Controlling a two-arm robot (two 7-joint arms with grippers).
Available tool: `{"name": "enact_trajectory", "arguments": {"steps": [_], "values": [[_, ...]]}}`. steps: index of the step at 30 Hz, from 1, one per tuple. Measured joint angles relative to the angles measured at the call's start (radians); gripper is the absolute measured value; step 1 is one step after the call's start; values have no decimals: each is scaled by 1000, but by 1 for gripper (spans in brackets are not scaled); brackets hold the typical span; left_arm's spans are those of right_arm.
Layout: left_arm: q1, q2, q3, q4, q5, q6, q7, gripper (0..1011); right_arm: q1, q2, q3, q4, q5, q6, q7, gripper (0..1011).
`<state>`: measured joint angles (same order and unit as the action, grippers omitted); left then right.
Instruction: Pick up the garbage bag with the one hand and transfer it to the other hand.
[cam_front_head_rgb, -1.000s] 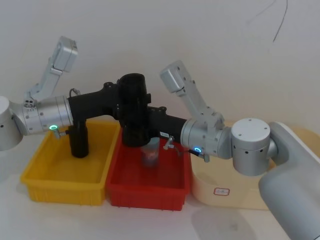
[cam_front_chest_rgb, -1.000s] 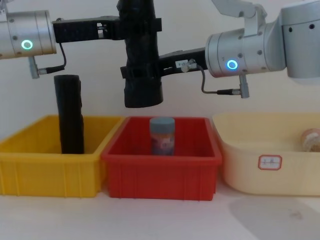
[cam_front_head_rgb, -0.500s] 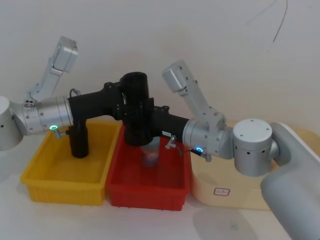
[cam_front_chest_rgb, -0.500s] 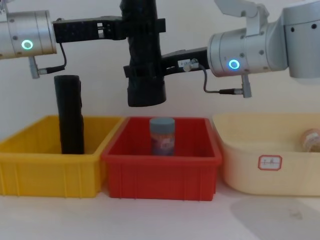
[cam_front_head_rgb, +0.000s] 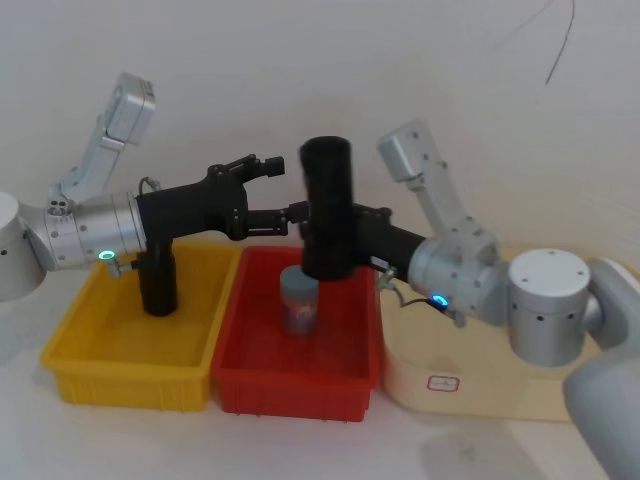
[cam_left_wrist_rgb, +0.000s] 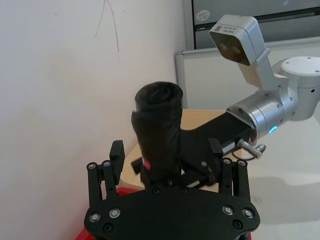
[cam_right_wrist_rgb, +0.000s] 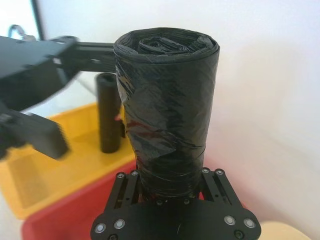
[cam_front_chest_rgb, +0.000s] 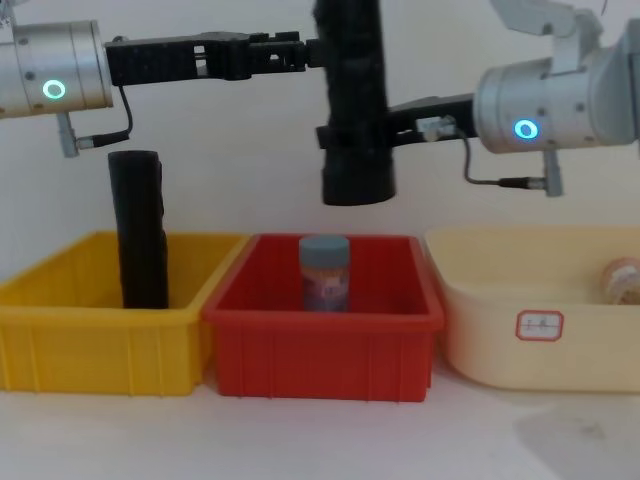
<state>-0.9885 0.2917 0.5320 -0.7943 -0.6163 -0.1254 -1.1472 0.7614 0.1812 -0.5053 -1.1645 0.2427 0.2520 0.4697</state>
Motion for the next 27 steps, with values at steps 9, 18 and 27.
{"name": "enact_trajectory", "arguments": {"steps": [9, 18, 27], "values": [[0, 0, 0, 0, 0, 0, 0, 1001, -46, 34, 55, -53, 1, 30, -72, 497], [0, 0, 0, 0, 0, 0, 0, 1001, -95, 56, 116, -99, 1, 70, -162, 497], [0, 0, 0, 0, 0, 0, 0, 1001, -139, 66, 177, -130, -11, 110, -263, 497]]}}
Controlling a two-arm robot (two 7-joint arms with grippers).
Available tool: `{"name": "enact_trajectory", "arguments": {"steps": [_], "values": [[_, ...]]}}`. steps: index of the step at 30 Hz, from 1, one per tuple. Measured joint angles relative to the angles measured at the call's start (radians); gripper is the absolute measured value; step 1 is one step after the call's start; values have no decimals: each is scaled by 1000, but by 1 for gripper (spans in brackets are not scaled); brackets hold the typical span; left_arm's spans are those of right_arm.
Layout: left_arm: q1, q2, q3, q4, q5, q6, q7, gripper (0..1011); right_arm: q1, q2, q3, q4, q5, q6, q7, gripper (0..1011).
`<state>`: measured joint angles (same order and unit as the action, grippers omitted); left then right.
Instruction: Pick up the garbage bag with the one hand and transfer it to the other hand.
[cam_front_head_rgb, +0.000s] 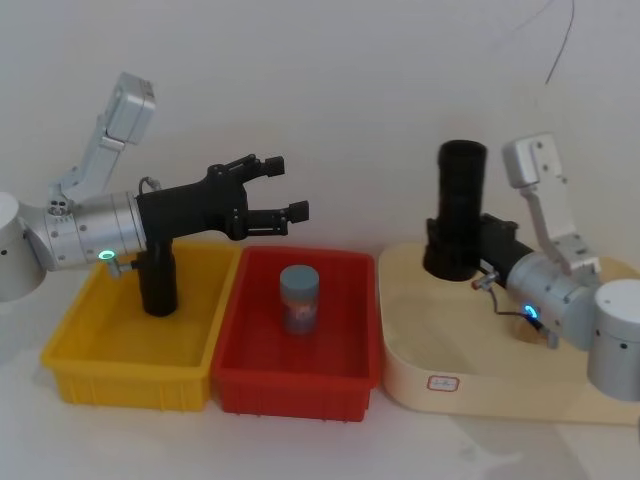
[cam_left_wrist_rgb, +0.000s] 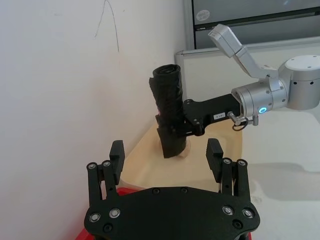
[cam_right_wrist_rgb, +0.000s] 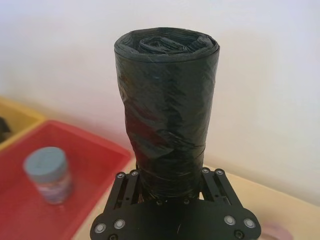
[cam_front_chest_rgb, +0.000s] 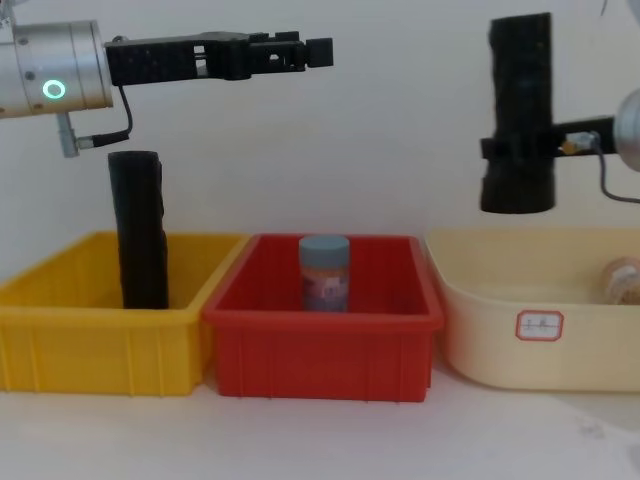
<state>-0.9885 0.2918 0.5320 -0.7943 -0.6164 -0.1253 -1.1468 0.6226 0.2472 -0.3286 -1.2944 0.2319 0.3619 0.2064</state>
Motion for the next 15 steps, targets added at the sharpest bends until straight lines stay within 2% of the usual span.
{"name": "enact_trajectory", "arguments": {"steps": [10, 12, 15], "values": [[0, 0, 0, 0, 0, 0, 0, 1001, -32, 1, 57, -11, -24, 35, -109, 500], [0, 0, 0, 0, 0, 0, 0, 1001, -36, 1, 69, -11, -31, 43, -136, 538], [0, 0, 0, 0, 0, 0, 0, 1001, -41, 0, 83, -11, -40, 52, -167, 650]]}}
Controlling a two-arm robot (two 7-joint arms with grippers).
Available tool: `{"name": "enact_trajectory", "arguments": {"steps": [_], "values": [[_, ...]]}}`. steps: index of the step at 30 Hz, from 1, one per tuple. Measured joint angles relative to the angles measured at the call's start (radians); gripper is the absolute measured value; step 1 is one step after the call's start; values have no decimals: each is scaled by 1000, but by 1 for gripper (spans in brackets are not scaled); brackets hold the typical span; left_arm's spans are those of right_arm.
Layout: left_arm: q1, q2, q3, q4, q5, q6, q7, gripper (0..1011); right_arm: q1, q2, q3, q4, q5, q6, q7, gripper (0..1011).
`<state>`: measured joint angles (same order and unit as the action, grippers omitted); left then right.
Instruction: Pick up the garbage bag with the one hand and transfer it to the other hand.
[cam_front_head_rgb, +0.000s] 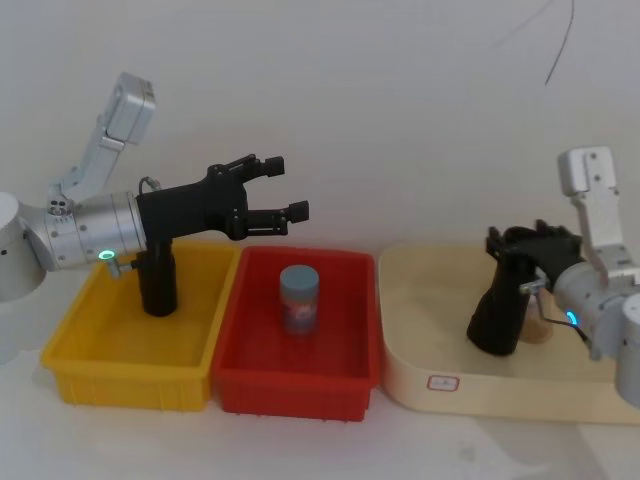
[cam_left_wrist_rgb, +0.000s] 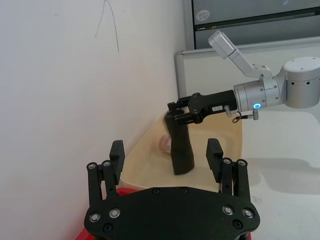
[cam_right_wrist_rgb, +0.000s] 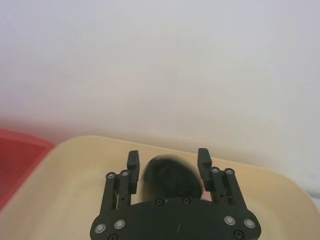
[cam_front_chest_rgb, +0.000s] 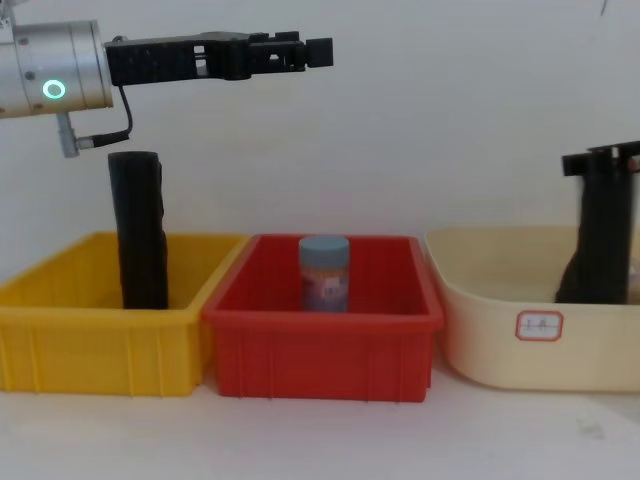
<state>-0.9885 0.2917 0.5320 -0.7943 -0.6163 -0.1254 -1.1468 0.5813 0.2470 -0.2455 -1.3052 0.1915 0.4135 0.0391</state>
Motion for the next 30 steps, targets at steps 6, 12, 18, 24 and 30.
{"name": "enact_trajectory", "arguments": {"steps": [6, 12, 18, 24, 30], "values": [[0, 0, 0, 0, 0, 0, 0, 1001, -8, 0, 24, 7, -16, 11, -48, 833], [0, 0, 0, 0, 0, 0, 0, 1001, -12, 0, 38, 12, -25, 18, -76, 990], [0, 0, 0, 0, 0, 0, 0, 1001, -15, 0, 46, 14, -30, 22, -92, 1001], [0, 0, 0, 0, 0, 0, 0, 1001, -16, 0, 52, 16, -34, 25, -104, 1001], [0, 0, 0, 0, 0, 0, 0, 1001, -17, 0, 55, 17, -37, 27, -111, 1001]]}}
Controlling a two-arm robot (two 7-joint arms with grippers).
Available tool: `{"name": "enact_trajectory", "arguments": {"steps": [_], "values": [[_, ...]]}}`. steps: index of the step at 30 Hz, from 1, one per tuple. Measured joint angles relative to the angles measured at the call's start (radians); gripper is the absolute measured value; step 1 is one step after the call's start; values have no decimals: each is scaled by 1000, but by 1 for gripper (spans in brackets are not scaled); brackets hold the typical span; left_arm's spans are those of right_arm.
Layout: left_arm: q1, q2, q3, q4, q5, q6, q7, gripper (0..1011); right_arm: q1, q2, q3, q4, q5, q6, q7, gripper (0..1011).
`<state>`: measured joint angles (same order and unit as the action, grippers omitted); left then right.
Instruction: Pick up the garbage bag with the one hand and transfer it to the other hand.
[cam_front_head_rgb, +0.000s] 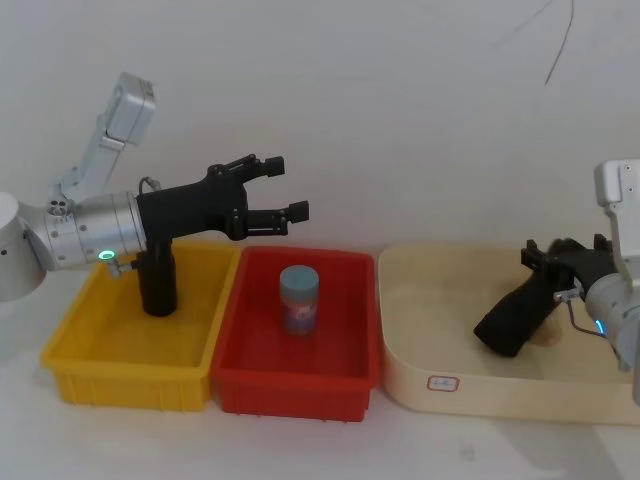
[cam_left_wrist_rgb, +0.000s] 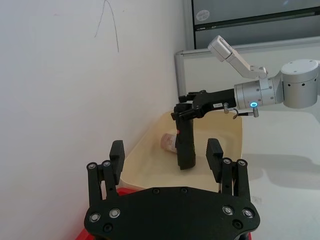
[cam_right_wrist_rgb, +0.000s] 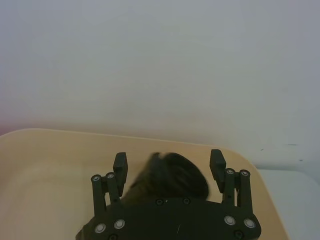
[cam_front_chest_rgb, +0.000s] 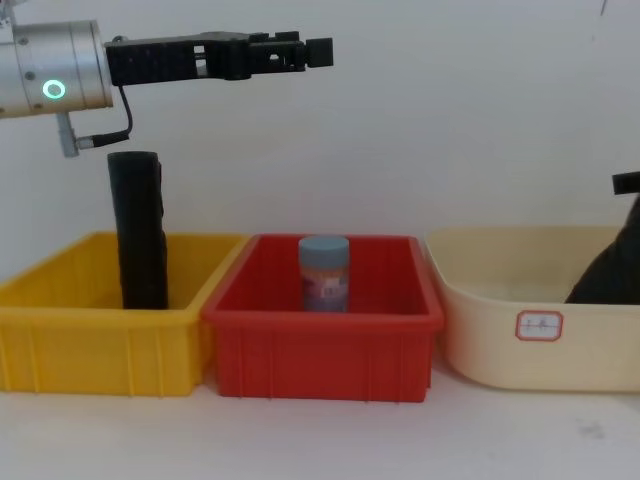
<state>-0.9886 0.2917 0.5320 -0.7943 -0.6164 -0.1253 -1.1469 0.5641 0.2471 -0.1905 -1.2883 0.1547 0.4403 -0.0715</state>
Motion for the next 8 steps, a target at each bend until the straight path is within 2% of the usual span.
{"name": "enact_trajectory", "arguments": {"steps": [8], "values": [[0, 0, 0, 0, 0, 0, 0, 1001, -1, 0, 2, 1, -1, 1, -5, 1001]]}}
